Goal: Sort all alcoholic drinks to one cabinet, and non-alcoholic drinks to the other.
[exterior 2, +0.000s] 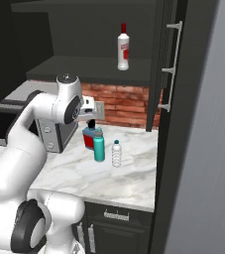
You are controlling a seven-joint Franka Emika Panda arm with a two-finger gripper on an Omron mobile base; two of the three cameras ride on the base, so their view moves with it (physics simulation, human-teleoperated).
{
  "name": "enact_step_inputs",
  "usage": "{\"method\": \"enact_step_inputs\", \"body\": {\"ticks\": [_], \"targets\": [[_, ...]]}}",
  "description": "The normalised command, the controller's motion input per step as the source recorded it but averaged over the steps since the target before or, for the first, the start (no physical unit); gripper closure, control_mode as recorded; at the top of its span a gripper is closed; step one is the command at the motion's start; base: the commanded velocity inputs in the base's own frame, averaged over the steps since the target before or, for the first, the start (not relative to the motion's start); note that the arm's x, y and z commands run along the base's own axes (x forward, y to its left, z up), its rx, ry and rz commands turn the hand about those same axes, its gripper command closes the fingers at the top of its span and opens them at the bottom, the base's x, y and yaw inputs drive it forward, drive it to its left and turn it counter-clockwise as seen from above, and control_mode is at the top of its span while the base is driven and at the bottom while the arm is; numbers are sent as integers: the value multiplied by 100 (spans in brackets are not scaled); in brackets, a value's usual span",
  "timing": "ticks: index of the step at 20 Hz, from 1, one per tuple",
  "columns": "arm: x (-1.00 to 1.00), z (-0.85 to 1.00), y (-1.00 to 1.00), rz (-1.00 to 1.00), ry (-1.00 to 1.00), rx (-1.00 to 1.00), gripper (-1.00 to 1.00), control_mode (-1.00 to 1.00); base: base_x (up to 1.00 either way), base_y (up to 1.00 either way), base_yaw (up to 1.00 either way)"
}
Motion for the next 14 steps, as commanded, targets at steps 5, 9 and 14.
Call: {"method": "enact_step_inputs", "body": {"ticks": [5,9,14], "targets": [[29,-19,0,2,0,0,-100,-100,0,0,0],[26,-19,0,2,0,0,-100,-100,0,0,0],[21,-18,0,1,0,0,-100,-100,0,0,0]]}}
